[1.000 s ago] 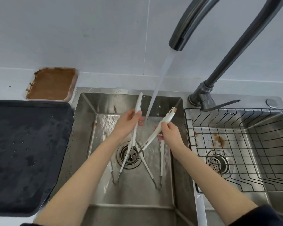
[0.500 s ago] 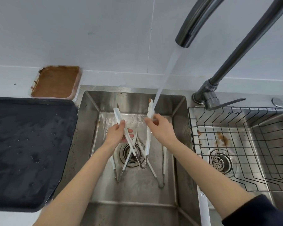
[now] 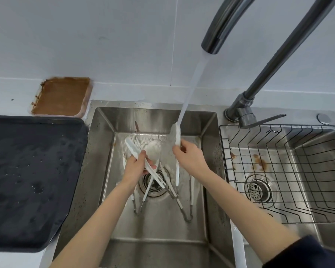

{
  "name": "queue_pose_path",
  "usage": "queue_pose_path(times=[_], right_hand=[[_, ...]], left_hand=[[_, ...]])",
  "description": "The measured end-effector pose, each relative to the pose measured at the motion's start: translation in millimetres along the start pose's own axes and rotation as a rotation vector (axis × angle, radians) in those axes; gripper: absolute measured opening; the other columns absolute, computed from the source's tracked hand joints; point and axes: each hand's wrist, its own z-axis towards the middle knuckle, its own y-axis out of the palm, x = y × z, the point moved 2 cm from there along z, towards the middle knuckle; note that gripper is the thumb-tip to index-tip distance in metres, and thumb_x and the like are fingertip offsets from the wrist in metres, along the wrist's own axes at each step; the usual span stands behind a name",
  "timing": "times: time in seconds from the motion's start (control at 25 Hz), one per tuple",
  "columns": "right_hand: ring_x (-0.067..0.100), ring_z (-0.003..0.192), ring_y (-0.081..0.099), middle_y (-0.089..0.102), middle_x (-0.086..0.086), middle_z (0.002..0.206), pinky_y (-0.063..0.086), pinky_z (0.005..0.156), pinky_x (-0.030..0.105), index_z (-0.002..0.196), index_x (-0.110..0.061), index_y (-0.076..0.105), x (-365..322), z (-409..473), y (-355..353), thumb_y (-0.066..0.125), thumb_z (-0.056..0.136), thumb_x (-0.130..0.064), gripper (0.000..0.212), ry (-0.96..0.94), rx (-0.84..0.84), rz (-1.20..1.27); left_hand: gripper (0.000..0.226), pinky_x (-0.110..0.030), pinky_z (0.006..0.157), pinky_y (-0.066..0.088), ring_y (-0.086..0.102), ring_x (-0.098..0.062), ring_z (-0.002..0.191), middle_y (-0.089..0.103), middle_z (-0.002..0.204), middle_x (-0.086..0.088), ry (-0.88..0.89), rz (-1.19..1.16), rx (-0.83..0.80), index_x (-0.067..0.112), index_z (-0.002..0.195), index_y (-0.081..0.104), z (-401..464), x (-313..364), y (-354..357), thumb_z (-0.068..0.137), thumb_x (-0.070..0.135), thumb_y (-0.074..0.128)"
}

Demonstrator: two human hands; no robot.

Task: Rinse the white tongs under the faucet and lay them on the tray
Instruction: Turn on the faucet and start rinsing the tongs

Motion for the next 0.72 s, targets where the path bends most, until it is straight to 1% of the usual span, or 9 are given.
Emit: queue_pose_path(times=[0.16, 0.24, 0.32, 0.36, 0.44, 0.52, 0.56, 0.64, 0.72], right_hand=[[0.011, 0.053, 0.038, 0.042, -0.002, 0.061, 0.032, 0.051, 0.022, 0.078, -0.01, 0.047, -0.4, 0.0, -0.9, 0.042, 0.092, -0.019, 0.018, -0.016, 0.005, 0.006], [0.012, 0.056, 0.039, 0.045, 0.0, 0.064, 0.039, 0.054, 0.023, 0.081, -0.008, 0.049, -1.8, 3.9, -2.2, 0.042, 0.092, -0.019, 0.017, -0.014, 0.009, 0.023], [0.014, 0.06, 0.042, 0.057, 0.01, 0.073, 0.055, 0.073, 0.039, 0.091, -0.002, 0.054, -3.6, 8.5, -1.2, 0.04, 0.093, -0.019, 0.022, -0.006, -0.002, 0.081], [0.018, 0.066, 0.045, 0.062, 0.016, 0.084, 0.053, 0.085, 0.049, 0.101, 0.003, 0.055, -4.9, 10.3, -0.1, 0.039, 0.094, -0.019, 0.029, 0.003, -0.005, 0.103], [0.032, 0.079, 0.056, 0.059, 0.014, 0.089, 0.047, 0.093, 0.056, 0.115, 0.005, 0.051, -6.4, 12.8, 2.4, 0.038, 0.093, -0.019, 0.035, 0.025, -0.014, 0.12], [0.041, 0.106, 0.057, 0.052, 0.009, 0.09, 0.046, 0.095, 0.057, 0.117, 0.003, 0.05, -7.3, 15.6, 4.2, 0.037, 0.093, -0.019, 0.035, 0.026, -0.034, 0.131], [0.041, 0.112, 0.055, 0.054, 0.012, 0.092, 0.046, 0.095, 0.056, 0.117, 0.001, 0.05, -7.8, 17.3, 4.9, 0.037, 0.094, -0.019, 0.033, 0.013, -0.039, 0.137], [0.038, 0.108, 0.057, 0.059, 0.023, 0.104, 0.048, 0.096, 0.05, 0.118, -0.002, 0.049, -11.1, 18.9, 4.8, 0.04, 0.095, -0.02, 0.031, -0.03, -0.028, 0.144], [0.025, 0.096, 0.06, 0.063, 0.02, 0.109, 0.049, 0.088, 0.033, 0.119, -0.005, 0.051, -15.8, 17.5, 1.8, 0.045, 0.094, -0.024, 0.032, -0.09, 0.006, 0.112]], left_hand=[[0.035, -0.013, 0.051, 0.051, 0.064, -0.014, 0.062, 0.06, 0.069, -0.008, 0.027, -0.015, 0.02, 0.009, 0.067, 0.05, -4.1, 0.1, -1.0, 0.097, 0.021, 0.037], [0.033, -0.013, 0.051, 0.051, 0.064, -0.008, 0.057, 0.058, 0.064, -0.005, 0.098, -0.007, 0.03, 0.012, 0.065, 0.051, -6.5, 6.9, -1.7, 0.096, 0.018, 0.04], [0.027, -0.018, 0.058, 0.05, 0.063, -0.009, 0.062, 0.058, 0.061, -0.001, 0.185, -0.012, 0.024, 0.016, 0.067, 0.05, -8.2, 16.1, -2.1, 0.093, 0.013, 0.045], [0.025, -0.02, 0.062, 0.049, 0.061, -0.009, 0.065, 0.058, 0.061, -0.001, 0.23, -0.002, 0.022, 0.017, 0.068, 0.05, -8.9, 20.2, -2.8, 0.092, 0.012, 0.047], [0.023, -0.021, 0.066, 0.045, 0.059, -0.002, 0.062, 0.059, 0.063, 0.0, 0.308, 0.052, 0.049, 0.018, 0.069, 0.05, -9.1, 24.3, -5.8, 0.091, 0.013, 0.05], [0.024, -0.024, 0.066, 0.042, 0.056, -0.001, 0.059, 0.06, 0.061, 0.002, 0.353, 0.1, 0.093, 0.022, 0.068, 0.051, -8.2, 25.5, -9.7, 0.09, 0.014, 0.051], [0.024, -0.026, 0.067, 0.042, 0.055, -0.002, 0.06, 0.061, 0.059, 0.005, 0.362, 0.114, 0.105, 0.022, 0.067, 0.051, -7.9, 25.9, -11.4, 0.09, 0.015, 0.051], [0.028, -0.027, 0.067, 0.043, 0.056, 0.001, 0.06, 0.062, 0.052, 0.01, 0.364, 0.139, 0.113, 0.019, 0.064, 0.054, -4.7, 28.0, -13.3, 0.091, 0.016, 0.05], [0.035, -0.03, 0.071, 0.047, 0.059, -0.003, 0.064, 0.063, 0.05, 0.009, 0.32, 0.087, 0.116, 0.015, 0.058, 0.055, 1.3, 32.2, -13.0, 0.092, 0.016, 0.047]])
